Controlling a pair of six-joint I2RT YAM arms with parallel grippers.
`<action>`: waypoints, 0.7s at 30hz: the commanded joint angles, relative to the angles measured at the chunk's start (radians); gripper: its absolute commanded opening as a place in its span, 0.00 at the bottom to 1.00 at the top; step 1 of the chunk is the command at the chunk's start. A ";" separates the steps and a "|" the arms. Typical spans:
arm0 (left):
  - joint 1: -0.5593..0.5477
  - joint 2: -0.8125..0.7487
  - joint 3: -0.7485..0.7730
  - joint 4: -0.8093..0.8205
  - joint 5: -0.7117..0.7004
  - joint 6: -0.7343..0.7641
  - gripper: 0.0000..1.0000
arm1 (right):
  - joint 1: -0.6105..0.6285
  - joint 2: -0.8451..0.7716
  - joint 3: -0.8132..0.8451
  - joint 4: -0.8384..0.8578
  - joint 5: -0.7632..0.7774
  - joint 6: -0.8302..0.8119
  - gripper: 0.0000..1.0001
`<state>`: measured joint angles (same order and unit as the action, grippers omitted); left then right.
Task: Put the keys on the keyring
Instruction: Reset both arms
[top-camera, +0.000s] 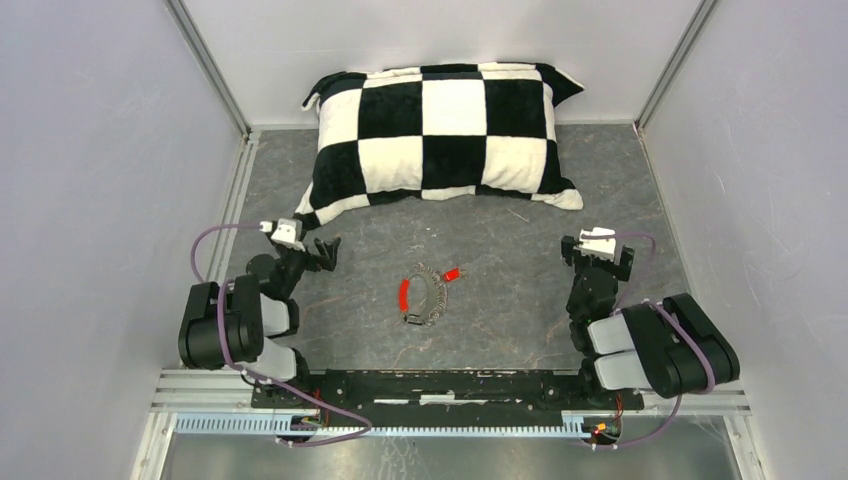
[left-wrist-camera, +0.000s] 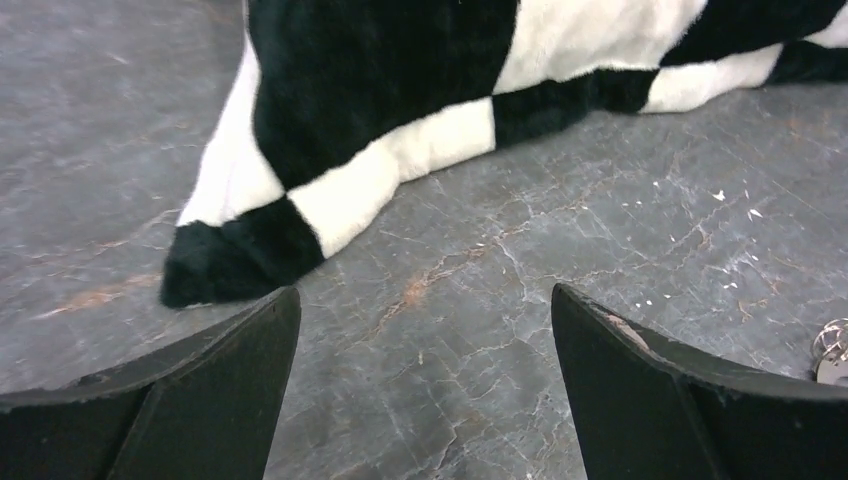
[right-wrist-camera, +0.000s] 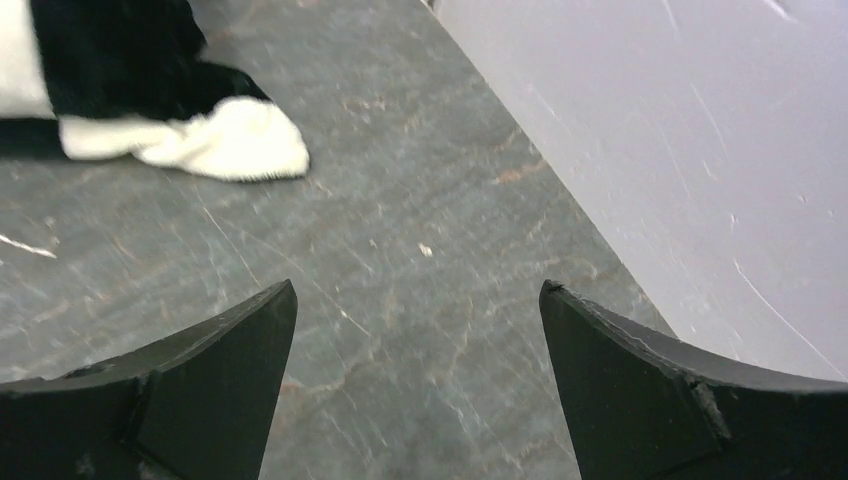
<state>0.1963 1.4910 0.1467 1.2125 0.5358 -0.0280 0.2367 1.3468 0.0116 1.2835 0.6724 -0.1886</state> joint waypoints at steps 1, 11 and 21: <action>-0.013 0.055 -0.121 0.414 -0.182 -0.063 1.00 | 0.012 0.094 -0.219 0.483 -0.121 -0.087 0.98; -0.139 0.043 0.069 0.018 -0.379 0.004 1.00 | -0.103 0.024 -0.091 0.107 -0.246 0.028 0.98; -0.151 0.056 0.085 0.004 -0.389 0.009 1.00 | -0.102 0.025 -0.091 0.109 -0.246 0.026 0.98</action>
<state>0.0555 1.5482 0.2111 1.2152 0.1829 -0.0597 0.1371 1.3884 0.0124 1.3666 0.4438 -0.1726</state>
